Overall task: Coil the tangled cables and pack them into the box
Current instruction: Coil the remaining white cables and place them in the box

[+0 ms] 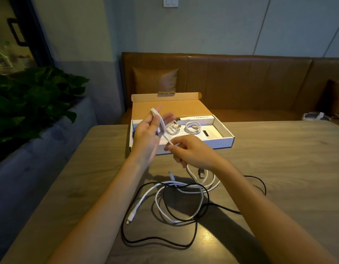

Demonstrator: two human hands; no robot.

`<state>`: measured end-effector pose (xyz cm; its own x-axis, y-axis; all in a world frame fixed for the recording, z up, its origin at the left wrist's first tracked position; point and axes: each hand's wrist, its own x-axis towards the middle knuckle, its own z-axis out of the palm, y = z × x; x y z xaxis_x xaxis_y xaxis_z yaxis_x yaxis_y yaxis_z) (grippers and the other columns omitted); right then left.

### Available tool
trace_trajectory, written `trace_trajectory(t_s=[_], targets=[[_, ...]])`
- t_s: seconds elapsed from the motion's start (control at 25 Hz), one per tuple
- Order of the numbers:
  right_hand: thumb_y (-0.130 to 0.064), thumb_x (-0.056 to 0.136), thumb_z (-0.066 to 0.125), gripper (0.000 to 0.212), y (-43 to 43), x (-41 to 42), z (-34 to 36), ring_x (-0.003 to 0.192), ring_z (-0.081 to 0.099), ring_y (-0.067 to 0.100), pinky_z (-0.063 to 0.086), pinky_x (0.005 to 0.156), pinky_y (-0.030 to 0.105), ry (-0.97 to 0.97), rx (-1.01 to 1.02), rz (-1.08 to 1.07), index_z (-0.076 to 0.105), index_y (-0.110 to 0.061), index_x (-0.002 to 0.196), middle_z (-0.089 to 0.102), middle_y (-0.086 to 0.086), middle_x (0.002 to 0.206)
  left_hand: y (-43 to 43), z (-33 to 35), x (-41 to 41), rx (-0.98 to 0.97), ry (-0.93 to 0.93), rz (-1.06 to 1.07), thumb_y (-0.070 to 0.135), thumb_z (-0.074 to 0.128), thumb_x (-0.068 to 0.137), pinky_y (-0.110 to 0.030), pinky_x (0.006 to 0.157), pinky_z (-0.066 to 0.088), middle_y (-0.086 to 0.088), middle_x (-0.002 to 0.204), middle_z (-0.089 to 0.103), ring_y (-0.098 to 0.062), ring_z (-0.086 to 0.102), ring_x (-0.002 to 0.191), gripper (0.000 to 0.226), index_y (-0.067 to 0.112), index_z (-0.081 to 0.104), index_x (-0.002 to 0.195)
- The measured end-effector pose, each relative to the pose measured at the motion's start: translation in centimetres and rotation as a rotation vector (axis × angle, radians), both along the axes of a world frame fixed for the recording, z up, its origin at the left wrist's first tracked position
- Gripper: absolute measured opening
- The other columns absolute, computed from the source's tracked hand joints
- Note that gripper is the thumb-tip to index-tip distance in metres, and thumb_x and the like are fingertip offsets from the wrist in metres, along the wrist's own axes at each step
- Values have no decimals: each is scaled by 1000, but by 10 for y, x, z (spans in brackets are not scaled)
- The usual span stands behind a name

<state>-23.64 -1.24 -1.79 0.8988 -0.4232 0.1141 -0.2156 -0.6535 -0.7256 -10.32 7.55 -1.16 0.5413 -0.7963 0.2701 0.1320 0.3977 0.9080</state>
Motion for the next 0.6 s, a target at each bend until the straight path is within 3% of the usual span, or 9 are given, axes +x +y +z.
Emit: trace_trajectory(t_s=[0.08, 0.12, 0.2, 0.32, 0.44, 0.52, 0.6], targets=[[-32, 99, 61, 22, -4, -1, 1, 63, 61, 11, 50, 58, 24, 30, -186, -31, 74, -16, 106, 68, -6, 73, 3, -14, 10, 243, -610, 214, 27, 37, 109, -21, 86, 50, 30, 91, 68, 16, 61, 96, 32, 14, 65, 120], [-32, 97, 64, 22, -9, -3, 4, 66, 61, 10, 49, 59, 25, -8, -245, -58, 76, -16, 105, 69, -7, 76, 5, -19, 15, 331, -756, 201, 26, 37, 109, -24, 81, 51, 23, 87, 66, 10, 62, 87, 31, 15, 66, 112], [-32, 95, 67, 19, -20, -9, 12, 65, 60, 8, 48, 57, 24, -118, -224, -101, 78, -18, 101, 68, -11, 75, 8, -23, 19, 413, -736, 15, 25, 36, 109, -30, 76, 48, 7, 75, 59, -5, 56, 70, 32, 16, 66, 109], [-28, 95, 66, 15, -29, -15, 15, 56, 56, 12, 50, 50, 26, -269, 67, -144, 75, -16, 95, 65, -7, 69, 11, -12, 18, 418, -500, -304, 23, 30, 110, -29, 71, 49, 1, 60, 45, -12, 46, 62, 42, 8, 68, 102], [-28, 102, 54, 25, -20, -11, 10, 52, 44, 14, 41, 45, 25, -348, 320, -63, 67, -7, 103, 52, 0, 64, 14, -5, 12, 151, 81, -599, 20, 30, 108, -26, 61, 47, 0, 59, 36, -12, 36, 57, 42, 0, 67, 104], [-30, 107, 43, 34, -9, -2, 5, 51, 43, 15, 39, 45, 26, -355, 386, -39, 64, -4, 108, 49, 7, 65, 12, -4, 8, -19, 435, -665, 21, 34, 106, -27, 64, 50, 0, 61, 38, -11, 36, 55, 41, -4, 67, 113], [-31, 109, 37, 37, 3, 9, 0, 48, 44, 16, 41, 44, 27, -317, 435, -60, 62, -3, 108, 52, 9, 66, 9, -4, 2, -133, 611, -596, 22, 35, 107, -29, 75, 57, -1, 64, 44, -10, 45, 55, 41, -5, 61, 124]])
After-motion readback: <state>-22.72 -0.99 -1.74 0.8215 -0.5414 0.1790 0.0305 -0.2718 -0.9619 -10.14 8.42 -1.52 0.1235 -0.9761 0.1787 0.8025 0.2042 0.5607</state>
